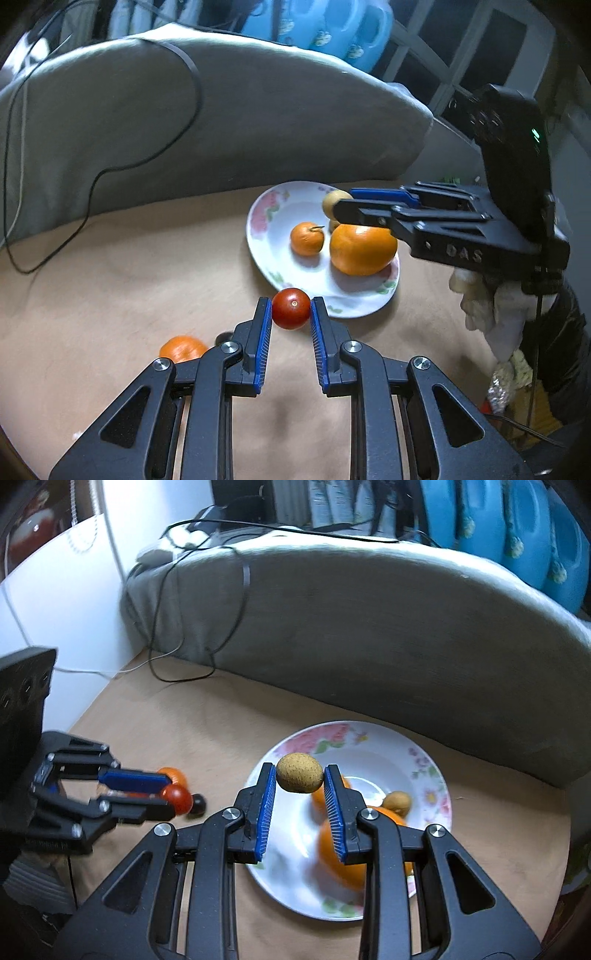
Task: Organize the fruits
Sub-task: 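Close the right gripper on the kiwi and lift while the left gripper grasps the cherry tomato, then lower the kiwi onto the plate with the right gripper while the left releases the tomato there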
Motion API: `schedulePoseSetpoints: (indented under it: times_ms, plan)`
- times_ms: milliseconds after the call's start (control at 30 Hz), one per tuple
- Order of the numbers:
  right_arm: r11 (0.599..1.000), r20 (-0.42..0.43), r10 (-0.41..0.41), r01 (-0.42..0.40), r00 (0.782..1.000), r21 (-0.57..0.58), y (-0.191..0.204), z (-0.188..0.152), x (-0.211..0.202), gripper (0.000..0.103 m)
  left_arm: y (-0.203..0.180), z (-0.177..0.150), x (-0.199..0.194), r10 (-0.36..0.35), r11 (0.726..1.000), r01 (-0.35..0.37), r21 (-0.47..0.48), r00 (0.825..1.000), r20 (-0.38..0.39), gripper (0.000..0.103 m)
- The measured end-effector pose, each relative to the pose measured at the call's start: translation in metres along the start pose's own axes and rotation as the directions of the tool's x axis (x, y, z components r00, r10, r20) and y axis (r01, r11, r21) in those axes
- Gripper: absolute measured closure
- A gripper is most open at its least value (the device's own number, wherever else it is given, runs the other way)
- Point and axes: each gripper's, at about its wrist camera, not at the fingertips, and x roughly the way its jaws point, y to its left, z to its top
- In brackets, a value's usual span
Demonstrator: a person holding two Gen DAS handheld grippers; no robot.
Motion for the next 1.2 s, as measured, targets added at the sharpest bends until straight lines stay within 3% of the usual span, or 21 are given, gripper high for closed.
schedulePoseSetpoints:
  times_ms: [333,1100,1133,1200]
  plan:
    - [0.998,-0.02,-0.002,0.003,1.0,0.066,-0.032,0.005,0.006,0.075,-0.032,0.004,0.019,0.04,0.993,-0.043,0.113,0.999,0.026,0.083]
    - [0.99,-0.029,-0.009,0.013,1.0,0.142,-0.062,0.006,0.011,0.075,-0.052,0.006,0.032,0.045,0.988,-0.048,0.143,0.999,0.028,0.083]
    - [0.989,-0.028,-0.011,0.015,1.0,0.144,-0.062,0.006,0.01,0.073,-0.052,0.006,0.032,0.046,0.988,-0.05,0.144,0.999,0.027,0.082]
    - [0.988,-0.02,-0.022,0.024,1.0,0.151,-0.063,0.005,0.008,0.051,-0.052,0.006,0.033,0.049,0.988,-0.053,0.144,0.998,0.027,0.076]
